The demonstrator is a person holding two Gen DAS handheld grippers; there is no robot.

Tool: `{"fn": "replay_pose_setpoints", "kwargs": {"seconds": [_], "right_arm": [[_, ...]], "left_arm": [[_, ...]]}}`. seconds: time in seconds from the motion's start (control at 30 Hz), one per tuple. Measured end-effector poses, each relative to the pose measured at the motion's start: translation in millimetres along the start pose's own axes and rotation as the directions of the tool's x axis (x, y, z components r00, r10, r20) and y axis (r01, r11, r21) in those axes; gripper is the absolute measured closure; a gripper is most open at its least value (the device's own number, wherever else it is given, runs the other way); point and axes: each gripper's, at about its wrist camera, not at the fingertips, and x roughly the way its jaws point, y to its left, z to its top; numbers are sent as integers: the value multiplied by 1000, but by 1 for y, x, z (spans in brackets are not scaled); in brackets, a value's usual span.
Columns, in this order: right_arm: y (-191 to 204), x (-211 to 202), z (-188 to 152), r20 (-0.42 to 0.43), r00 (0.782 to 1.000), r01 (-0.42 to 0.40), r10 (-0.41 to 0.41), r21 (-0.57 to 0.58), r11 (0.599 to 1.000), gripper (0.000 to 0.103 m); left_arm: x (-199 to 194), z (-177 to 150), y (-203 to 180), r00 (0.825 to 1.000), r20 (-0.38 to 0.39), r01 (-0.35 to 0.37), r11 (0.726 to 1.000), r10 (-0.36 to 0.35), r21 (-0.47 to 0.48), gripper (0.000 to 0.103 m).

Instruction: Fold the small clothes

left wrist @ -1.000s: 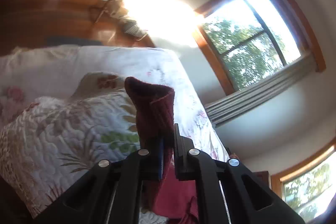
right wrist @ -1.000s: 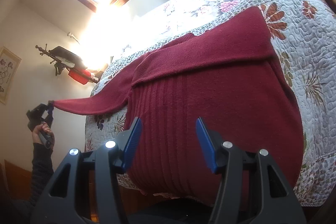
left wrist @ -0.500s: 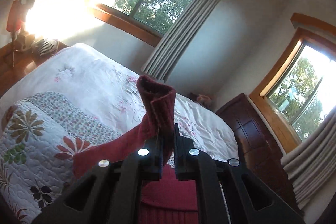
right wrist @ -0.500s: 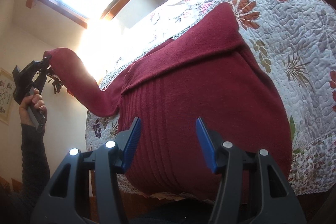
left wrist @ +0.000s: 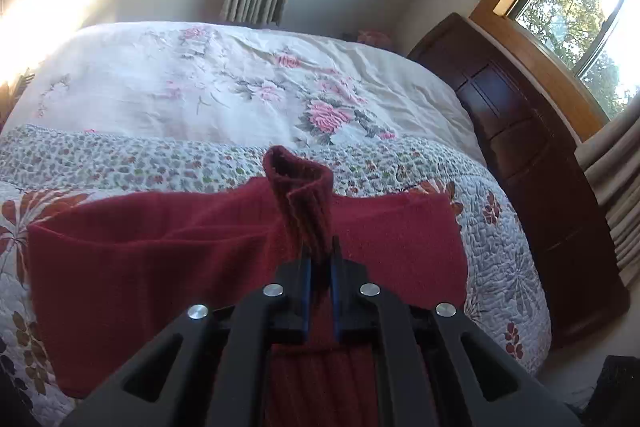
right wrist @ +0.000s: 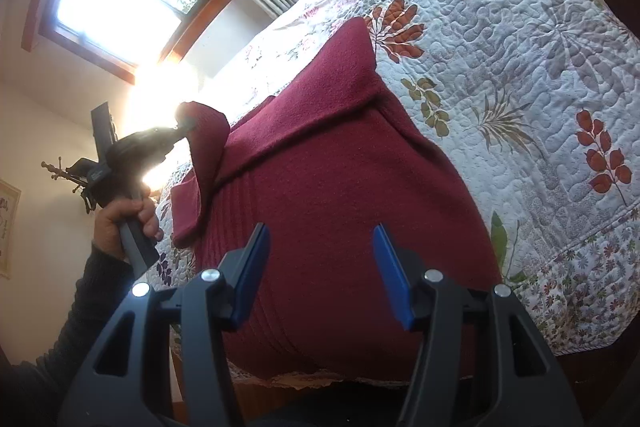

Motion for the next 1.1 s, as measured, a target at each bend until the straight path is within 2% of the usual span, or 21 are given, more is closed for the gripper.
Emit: {"fn": "replay_pose_setpoints", "kwargs": {"seconds": [0.13,0.2,0.27,0.33,0.37,0.47,0.53,0.57,0.63,0.67,0.77,0.93,1.0,1.1], "right_arm": [[-3,1,7,0,1000,4,-4,0,1000,47],[1,4,12,-10,1000,-6,6,-15,1000,44],[7,9,20,-30,999,-41,40,-28,999,33],[18,15,33,-54,995,-91,88,-48,995,27],[23,20,41,-66,992,-115,111,-55,992,25],[39,42,71,-94,979,-188,183,-57,980,15],[47,69,95,-144,966,-223,215,-42,974,16],[52,86,106,-179,951,-259,251,-22,966,25],[61,126,126,-274,903,-336,332,33,941,39],[64,145,135,-301,894,-334,333,51,941,42],[68,197,156,-356,892,-276,278,58,959,42],[69,247,162,-431,871,-226,237,78,971,42],[73,254,161,-443,865,-228,234,67,971,41],[79,261,161,-459,852,-249,251,65,966,41]], "left_arm": [[24,-12,-18,998,-58,-2,999,4,34,95],[29,-14,-22,996,-89,16,999,-13,35,88],[23,-17,-24,996,-81,36,999,-34,32,53],[6,-20,-23,998,-36,47,998,-46,28,38],[-4,-21,-20,998,-22,55,998,-55,19,34],[-41,-35,3,996,22,87,993,-85,-85,28],[-67,-56,22,994,56,100,980,-92,-172,26],[-79,-70,31,994,67,99,972,-87,-213,26],[-99,-102,50,995,72,87,951,-68,-298,24],[-106,-120,59,996,67,78,938,-59,-337,23],[-127,-170,83,999,50,32,902,-12,-431,23],[-153,-229,127,997,66,17,774,31,-633,23],[-157,-241,136,997,54,-9,751,59,-660,23],[-156,-248,143,997,37,-28,732,73,-681,23]]}}
